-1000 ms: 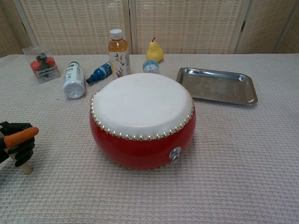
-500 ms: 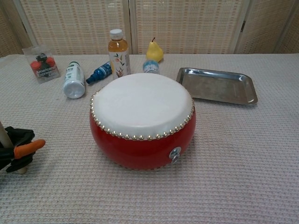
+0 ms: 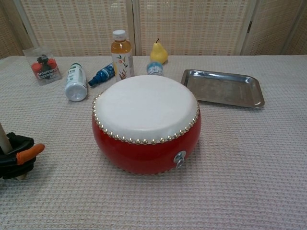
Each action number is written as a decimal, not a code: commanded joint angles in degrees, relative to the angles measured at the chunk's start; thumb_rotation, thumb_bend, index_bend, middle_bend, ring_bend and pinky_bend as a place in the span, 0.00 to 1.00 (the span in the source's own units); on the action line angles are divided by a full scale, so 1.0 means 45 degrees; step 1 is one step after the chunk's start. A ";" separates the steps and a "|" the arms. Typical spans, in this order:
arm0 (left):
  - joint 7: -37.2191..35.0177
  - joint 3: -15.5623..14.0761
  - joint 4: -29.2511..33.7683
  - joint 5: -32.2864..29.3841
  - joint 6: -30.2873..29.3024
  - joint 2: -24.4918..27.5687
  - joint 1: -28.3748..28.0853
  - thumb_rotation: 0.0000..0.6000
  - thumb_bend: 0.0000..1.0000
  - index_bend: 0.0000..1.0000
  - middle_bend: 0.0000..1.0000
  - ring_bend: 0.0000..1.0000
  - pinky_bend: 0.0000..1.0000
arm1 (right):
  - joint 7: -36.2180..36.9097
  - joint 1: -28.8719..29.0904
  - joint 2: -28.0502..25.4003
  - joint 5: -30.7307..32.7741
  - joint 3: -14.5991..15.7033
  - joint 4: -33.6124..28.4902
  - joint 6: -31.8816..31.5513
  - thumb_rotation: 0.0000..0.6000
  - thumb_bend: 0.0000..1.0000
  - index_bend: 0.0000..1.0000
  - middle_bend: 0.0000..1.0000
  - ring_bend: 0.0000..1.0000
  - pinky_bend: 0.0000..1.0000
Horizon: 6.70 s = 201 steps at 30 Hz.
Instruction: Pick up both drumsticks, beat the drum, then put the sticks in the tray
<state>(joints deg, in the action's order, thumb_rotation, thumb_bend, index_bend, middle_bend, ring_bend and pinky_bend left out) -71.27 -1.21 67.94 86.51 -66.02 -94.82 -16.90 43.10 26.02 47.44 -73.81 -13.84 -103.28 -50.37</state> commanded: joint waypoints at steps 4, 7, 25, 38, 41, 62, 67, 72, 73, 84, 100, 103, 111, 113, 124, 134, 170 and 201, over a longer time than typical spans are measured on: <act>-0.0099 0.0010 -0.0261 0.0099 -0.0212 -0.0139 0.0032 1.00 0.64 1.00 1.00 1.00 1.00 | -0.0007 -0.0010 -0.0025 0.0007 -0.0016 -0.0034 -0.0038 1.00 0.78 1.00 1.00 1.00 1.00; -0.0193 0.0008 -0.0357 0.0154 -0.0299 -0.0176 0.0030 1.00 0.72 1.00 1.00 1.00 1.00 | -0.0023 -0.0005 -0.0031 -0.0004 -0.0014 -0.0047 -0.0035 1.00 0.78 1.00 1.00 1.00 1.00; 0.4943 0.0104 0.0341 0.0558 -0.0798 0.1257 -0.0300 1.00 0.90 1.00 1.00 1.00 1.00 | -0.0061 -0.0061 -0.0053 -0.0129 0.0123 -0.0008 0.0003 1.00 0.78 1.00 1.00 1.00 1.00; 1.4118 0.0928 0.3173 0.1039 -0.1732 0.4745 -0.0943 1.00 0.89 1.00 1.00 1.00 1.00 | -0.2148 0.0262 0.0316 -0.1017 0.0557 0.0063 -0.0022 1.00 0.78 1.00 1.00 1.00 1.00; 1.5140 0.1209 0.3790 0.1012 -0.1852 0.5299 -0.1094 1.00 0.89 1.00 1.00 1.00 1.00 | -0.3703 0.0694 0.0427 -0.0846 0.0579 -0.0315 0.0296 1.00 0.78 1.00 1.00 1.00 1.00; 1.9251 0.2416 0.6500 -0.0583 -0.0029 0.5900 -0.2845 1.00 0.88 1.00 1.00 1.00 1.00 | -1.4850 0.5720 0.3949 0.6757 0.2086 -0.0581 0.1222 1.00 0.78 1.00 1.00 1.00 1.00; 1.9552 0.2713 0.6530 -0.1410 0.0517 0.5585 -0.3298 1.00 0.88 1.00 1.00 1.00 1.00 | -1.6857 0.6580 0.4686 0.8652 0.2694 -0.0440 0.0331 1.00 0.78 1.00 1.00 1.00 1.00; 2.0026 0.2924 0.6489 -0.2377 0.1044 0.5228 -0.3736 1.00 0.88 1.00 1.00 1.00 1.00 | -1.8036 0.7117 0.5039 0.9949 0.2852 -0.0654 -0.0692 1.00 0.78 1.00 1.00 1.00 1.00; 2.0199 0.2945 0.6478 -0.2607 0.1137 0.5071 -0.3837 1.00 0.88 1.00 1.00 1.00 1.00 | -1.7875 0.7112 0.4952 0.9984 0.2670 -0.0864 -0.0836 1.00 0.78 1.00 1.00 1.00 1.00; 2.2744 0.2541 0.5311 -0.4449 0.1629 0.2454 -0.4779 1.00 0.87 1.00 1.00 1.00 1.00 | -1.5183 0.6307 0.3288 0.8005 0.1058 -0.2663 -0.1064 1.00 0.78 1.00 1.00 1.00 1.00; 2.3233 0.3008 0.7141 -0.5291 0.0024 0.3308 -0.4501 1.00 0.86 1.00 1.00 1.00 1.00 | -1.7707 0.7313 0.4999 0.9908 0.2666 -0.0956 -0.0706 1.00 0.78 1.00 1.00 1.00 1.00; 2.3023 0.3042 0.7297 -0.5288 0.0049 0.3420 -0.4536 1.00 0.86 1.00 1.00 1.00 1.00 | -1.8488 0.7583 0.5379 1.0490 0.2998 -0.0709 -0.0981 1.00 0.78 1.00 1.00 1.00 1.00; 2.3646 0.2462 0.6100 -0.5634 0.0648 0.2332 -0.5013 1.00 0.86 1.00 1.00 1.00 1.00 | -1.5779 0.6617 0.4246 0.8193 0.1412 -0.2346 -0.1615 1.00 0.78 1.00 1.00 1.00 1.00; 2.4103 0.2245 0.5627 -0.5795 0.0843 0.1938 -0.5191 1.00 0.86 1.00 1.00 1.00 1.00 | -1.5388 0.6446 0.3789 0.7757 0.1175 -0.2738 -0.1655 1.00 0.78 1.00 1.00 1.00 1.00; 2.3771 0.2700 0.6865 -0.5327 -0.0472 0.2870 -0.4855 1.00 0.86 1.00 1.00 1.00 1.00 | -1.6165 0.6873 0.4473 0.8717 0.1831 -0.1487 -0.0716 1.00 0.78 1.00 1.00 1.00 1.00; 2.3370 0.2666 0.7300 -0.5378 -0.0263 0.3176 -0.4873 1.00 0.86 1.00 1.00 1.00 1.00 | -1.7699 0.7515 0.5762 1.0039 0.2225 -0.0813 -0.1480 1.00 0.78 1.00 1.00 1.00 1.00; 2.4582 0.2016 0.5843 -0.6612 0.0637 0.1644 -0.5611 1.00 0.86 1.00 1.00 1.00 1.00 | -1.5589 0.6601 0.3479 0.8550 0.0868 -0.2928 -0.1848 1.00 0.78 1.00 1.00 1.00 1.00; 2.4237 0.2145 0.5947 -0.6553 0.0242 0.1564 -0.5609 1.00 0.86 1.00 1.00 1.00 1.00 | -1.5632 0.6553 0.3706 0.8534 0.1148 -0.2550 -0.1570 1.00 0.78 1.00 1.00 1.00 1.00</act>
<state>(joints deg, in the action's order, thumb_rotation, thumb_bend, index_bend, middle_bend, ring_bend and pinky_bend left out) 38.43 8.15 94.43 56.73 -64.11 -88.01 -42.18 -27.22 55.62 64.14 -35.42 -8.80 -114.86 -57.71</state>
